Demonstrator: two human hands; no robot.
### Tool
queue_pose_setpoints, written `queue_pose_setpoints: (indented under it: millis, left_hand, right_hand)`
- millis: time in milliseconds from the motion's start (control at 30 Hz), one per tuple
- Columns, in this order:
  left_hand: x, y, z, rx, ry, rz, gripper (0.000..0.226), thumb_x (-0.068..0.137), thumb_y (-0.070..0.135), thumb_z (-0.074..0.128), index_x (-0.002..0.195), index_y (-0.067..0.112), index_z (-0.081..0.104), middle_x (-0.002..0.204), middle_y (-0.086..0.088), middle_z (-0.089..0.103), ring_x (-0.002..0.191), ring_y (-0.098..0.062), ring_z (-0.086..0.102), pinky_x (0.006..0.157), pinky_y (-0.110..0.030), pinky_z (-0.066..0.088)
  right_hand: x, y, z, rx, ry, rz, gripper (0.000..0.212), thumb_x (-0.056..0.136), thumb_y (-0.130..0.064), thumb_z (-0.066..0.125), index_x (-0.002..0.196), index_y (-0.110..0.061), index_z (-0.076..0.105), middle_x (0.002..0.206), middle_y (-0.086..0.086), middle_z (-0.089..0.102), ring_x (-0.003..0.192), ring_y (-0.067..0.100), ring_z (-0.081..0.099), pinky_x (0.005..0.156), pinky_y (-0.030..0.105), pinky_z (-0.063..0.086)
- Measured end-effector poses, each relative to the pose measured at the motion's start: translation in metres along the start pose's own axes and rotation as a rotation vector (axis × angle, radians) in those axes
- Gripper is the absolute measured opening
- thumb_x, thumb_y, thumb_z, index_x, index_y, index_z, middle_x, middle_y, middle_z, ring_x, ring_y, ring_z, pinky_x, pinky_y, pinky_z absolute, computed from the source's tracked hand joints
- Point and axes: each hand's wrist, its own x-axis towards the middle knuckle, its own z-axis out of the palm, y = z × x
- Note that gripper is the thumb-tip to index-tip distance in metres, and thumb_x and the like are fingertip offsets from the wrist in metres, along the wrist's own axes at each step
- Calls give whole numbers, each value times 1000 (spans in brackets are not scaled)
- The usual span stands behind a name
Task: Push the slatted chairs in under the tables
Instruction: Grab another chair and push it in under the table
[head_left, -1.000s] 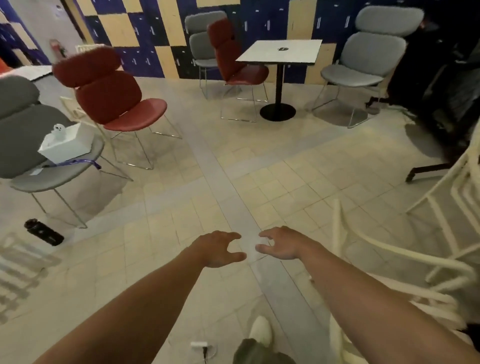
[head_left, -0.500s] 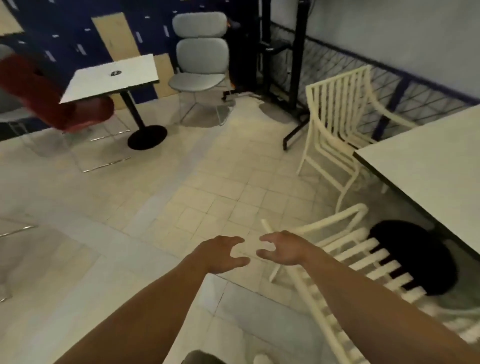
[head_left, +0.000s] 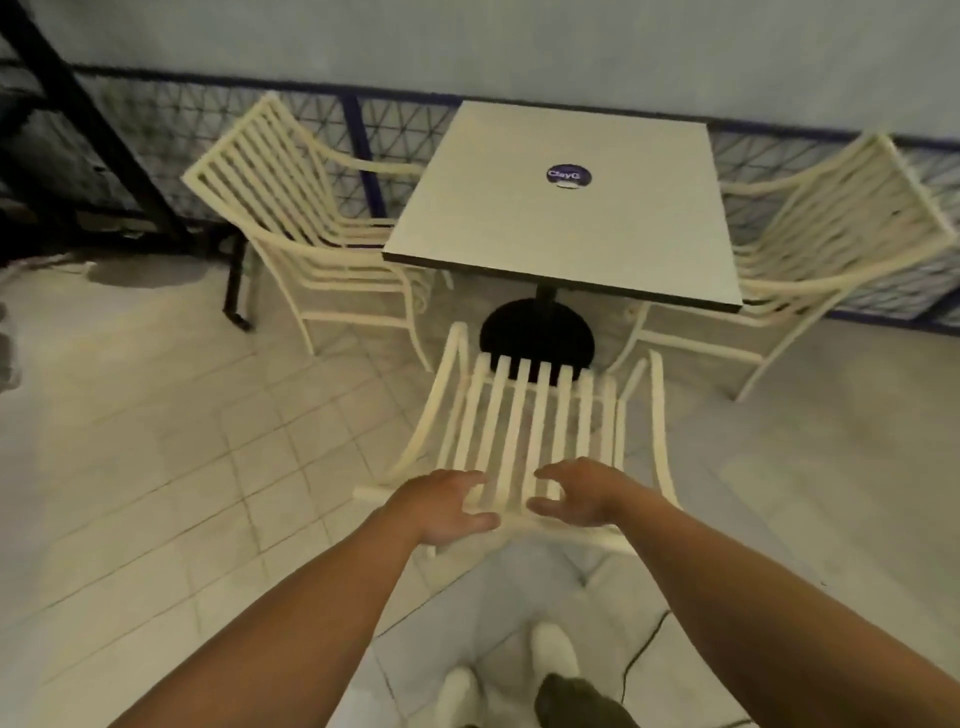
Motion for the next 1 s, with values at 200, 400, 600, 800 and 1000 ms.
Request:
queue_pose_setpoints:
  millis: [200,400,600,800,1000]
  left_hand:
    - [24,10,10,94,-84,90,83,84,75,55,154,39,29,159,3,36,139,-19,42,109,-36,39]
    - [34,11,25,202,-134,86,76,87,68,59,152,37,35,150,1,46,130,-21,49,102,-35,43]
    - [26,3,36,244,-64,122,77,90,63,56,155,35,27,157,8,38,137,-20,42,109,-34,33]
    - [20,-13,36,215,-35,160,81,89,63,58,157,37,22,161,11,29,142,-21,33,113,-35,27]
    - [10,-20,32,202,-2,226,78,92,56,59,157,34,23,159,13,30,142,-17,31,113,-32,25]
  right_hand:
    - [-18,20,35,90,-3,101,79,88,-72,46,153,-30,32,157,1,37,141,24,36,113,41,33]
    - [-23,48,63,89,-15,120,72,86,-65,57,147,-31,39,139,-1,52,120,22,54,101,38,44]
    - [-28,57,71,46,36,146,53,92,-40,60,142,-31,45,129,2,57,112,23,58,97,35,47]
    - [-23,49,78,92,78,201,43,93,-35,56,136,-33,51,122,0,60,107,21,60,95,35,49]
    - [-22,39,75,75,72,221,48,92,-40,57,138,-32,48,127,-1,59,111,19,58,98,35,47]
